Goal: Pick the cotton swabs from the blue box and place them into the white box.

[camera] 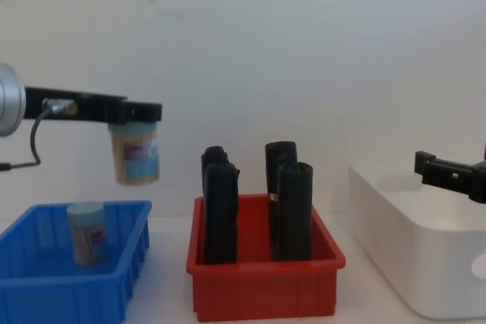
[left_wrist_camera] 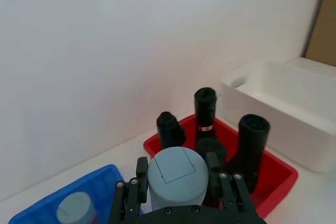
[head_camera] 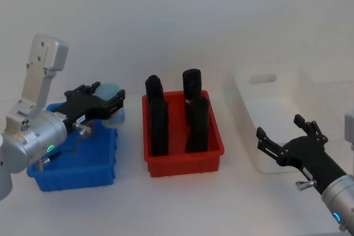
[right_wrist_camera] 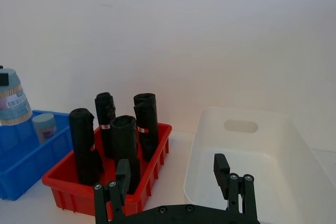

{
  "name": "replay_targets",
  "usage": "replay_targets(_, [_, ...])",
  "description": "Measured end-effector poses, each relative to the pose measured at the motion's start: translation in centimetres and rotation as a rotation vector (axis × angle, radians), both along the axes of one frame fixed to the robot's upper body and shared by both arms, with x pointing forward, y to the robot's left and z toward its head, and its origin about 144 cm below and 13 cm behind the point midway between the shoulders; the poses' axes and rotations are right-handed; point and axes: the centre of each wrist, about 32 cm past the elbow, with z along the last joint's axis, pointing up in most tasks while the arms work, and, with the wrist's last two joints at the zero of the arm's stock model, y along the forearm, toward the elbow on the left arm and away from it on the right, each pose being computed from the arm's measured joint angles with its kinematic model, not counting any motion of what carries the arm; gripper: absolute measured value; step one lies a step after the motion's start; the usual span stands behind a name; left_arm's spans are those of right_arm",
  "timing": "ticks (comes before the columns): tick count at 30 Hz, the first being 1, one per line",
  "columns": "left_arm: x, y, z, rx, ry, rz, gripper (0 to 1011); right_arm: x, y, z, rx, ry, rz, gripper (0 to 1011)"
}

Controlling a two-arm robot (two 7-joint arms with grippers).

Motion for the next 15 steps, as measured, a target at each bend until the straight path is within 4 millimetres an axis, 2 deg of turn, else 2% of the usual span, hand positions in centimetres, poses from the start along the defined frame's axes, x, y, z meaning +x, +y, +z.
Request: replay_targets(15, [0.4,-0.6,3.2,-0.035,0.004,-0.217,669,0.0,0.0,0.0,0.0,0.0,0.0,1001])
